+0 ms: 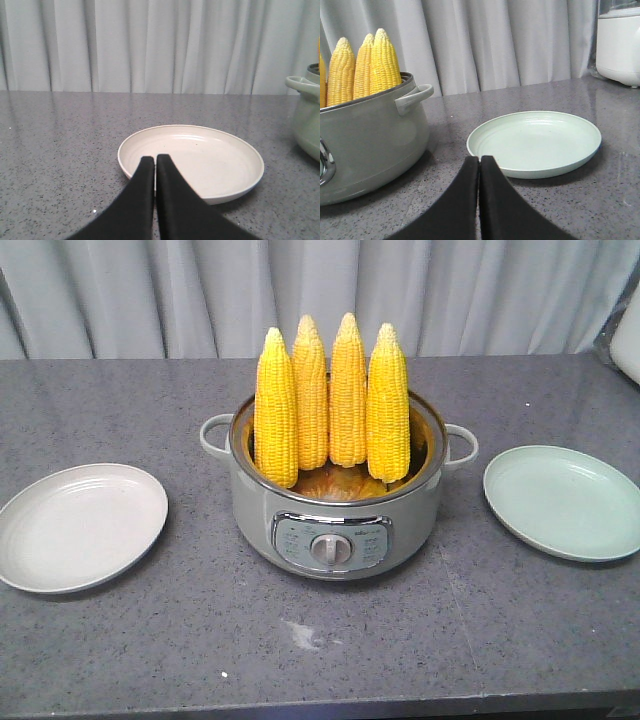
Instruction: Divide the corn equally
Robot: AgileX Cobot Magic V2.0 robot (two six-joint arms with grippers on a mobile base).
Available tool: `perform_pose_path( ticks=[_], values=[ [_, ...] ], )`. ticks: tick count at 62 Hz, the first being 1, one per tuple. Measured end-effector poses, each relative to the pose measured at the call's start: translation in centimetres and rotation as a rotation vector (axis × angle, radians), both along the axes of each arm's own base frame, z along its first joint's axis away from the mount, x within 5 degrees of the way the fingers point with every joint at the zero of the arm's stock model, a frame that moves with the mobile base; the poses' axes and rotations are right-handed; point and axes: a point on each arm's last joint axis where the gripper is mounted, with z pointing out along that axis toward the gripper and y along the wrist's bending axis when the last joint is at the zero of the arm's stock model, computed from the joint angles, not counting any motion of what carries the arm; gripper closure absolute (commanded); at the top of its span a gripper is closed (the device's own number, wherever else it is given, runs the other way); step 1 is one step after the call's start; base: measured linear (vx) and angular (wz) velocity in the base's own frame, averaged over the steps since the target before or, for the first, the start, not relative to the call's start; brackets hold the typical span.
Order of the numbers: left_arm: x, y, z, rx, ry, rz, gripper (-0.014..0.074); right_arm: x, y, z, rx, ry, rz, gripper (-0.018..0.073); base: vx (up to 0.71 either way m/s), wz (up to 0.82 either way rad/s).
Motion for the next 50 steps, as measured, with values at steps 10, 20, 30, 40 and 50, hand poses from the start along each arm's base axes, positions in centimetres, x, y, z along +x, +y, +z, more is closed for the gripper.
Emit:
perform_pose_path(
  ticks=[10,20,30,40,50],
  values=[
    [0.0,0.0,0.0,0.0,0.0,0.0,0.0603,0.0,0.0,0.0,0.0,0.0,0.0,0.0561,0.0,0.0],
    [0.0,0.0,0.0,0.0,0.0,0.0,0.0603,0.0,0.0,0.0,0.0,0.0,0.0,0.0561,0.0,0.0],
    [0.0,0.0,0.0,0.0,0.0,0.0,0.0603,0.0,0.0,0.0,0.0,0.0,0.0,0.0561,0.0,0.0],
    [0.0,0.0,0.0,0.0,0.0,0.0,0.0603,0.0,0.0,0.0,0.0,0.0,0.0,0.0561,0.0,0.0],
    [0.0,0.0,0.0,0.0,0.0,0.0,0.0603,0.0,0.0,0.0,0.009,0.001,0.0,0.0561,0.0,0.0]
  ],
)
